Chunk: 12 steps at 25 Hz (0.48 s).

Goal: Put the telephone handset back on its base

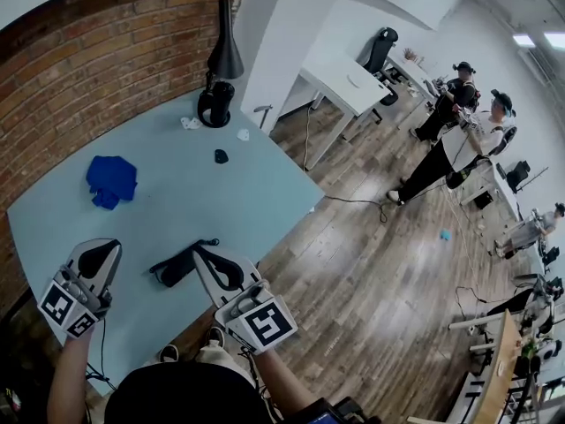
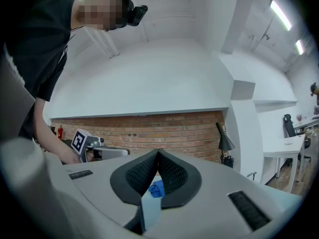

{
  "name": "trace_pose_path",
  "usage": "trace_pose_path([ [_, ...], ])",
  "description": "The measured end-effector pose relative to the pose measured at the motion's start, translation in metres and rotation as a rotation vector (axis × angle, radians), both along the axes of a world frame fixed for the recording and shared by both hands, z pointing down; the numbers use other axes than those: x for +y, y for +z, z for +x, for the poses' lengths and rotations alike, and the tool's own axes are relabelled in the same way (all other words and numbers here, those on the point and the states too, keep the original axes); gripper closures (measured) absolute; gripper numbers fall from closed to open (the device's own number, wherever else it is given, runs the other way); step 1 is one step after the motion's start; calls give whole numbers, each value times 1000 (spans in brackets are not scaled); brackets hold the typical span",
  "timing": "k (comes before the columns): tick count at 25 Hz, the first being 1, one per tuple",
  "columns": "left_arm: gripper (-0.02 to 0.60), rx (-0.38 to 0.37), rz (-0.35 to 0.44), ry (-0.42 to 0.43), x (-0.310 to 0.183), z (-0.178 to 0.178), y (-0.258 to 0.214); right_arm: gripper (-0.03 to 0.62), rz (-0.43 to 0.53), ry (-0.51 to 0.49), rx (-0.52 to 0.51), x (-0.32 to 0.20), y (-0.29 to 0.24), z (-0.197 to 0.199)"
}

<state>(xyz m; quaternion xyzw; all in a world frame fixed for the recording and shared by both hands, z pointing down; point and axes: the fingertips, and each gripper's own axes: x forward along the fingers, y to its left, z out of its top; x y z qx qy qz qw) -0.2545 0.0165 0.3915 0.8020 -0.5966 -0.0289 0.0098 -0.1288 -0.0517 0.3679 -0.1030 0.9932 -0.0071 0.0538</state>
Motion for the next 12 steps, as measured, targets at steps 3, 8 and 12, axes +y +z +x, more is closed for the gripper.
trace_pose_path([
  [3, 551, 0, 8, 16, 8, 0, -1, 572, -17, -7, 3, 9, 5, -12],
  [8, 551, 7, -29, 54, 21, 4, 22, 572, -81, -12, 48, 25, 32, -28],
  [12, 551, 29, -80, 67, 29, 3, 50, 572, -127, -19, 101, 39, 60, -35],
])
